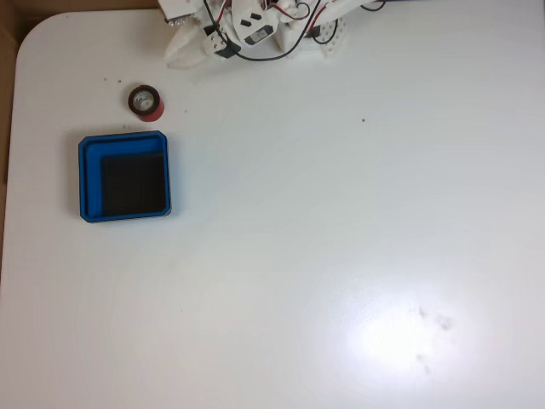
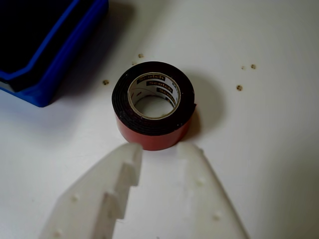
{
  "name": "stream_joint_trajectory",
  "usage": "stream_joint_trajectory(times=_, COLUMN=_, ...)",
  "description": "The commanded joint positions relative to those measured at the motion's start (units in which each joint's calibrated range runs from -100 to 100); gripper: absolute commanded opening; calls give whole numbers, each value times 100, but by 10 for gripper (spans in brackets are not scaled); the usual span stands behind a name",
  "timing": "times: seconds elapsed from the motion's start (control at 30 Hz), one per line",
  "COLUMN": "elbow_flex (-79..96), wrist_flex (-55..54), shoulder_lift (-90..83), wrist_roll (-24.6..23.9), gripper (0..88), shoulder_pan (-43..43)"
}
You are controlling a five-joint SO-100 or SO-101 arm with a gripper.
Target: Pick the red roll and drop it in the blue box
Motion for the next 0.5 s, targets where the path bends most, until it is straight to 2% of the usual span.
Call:
stream_joint_trajectory(times=0.0, elbow_flex=36, wrist_flex=-75, shoulder_lift=-44, wrist_roll=37, gripper=7, shoulder_pan=113)
stream_joint_trajectory(times=0.47, elbow_flex=-234, wrist_flex=-91, shoulder_lift=-27, wrist_roll=37, gripper=7, shoulder_pan=104)
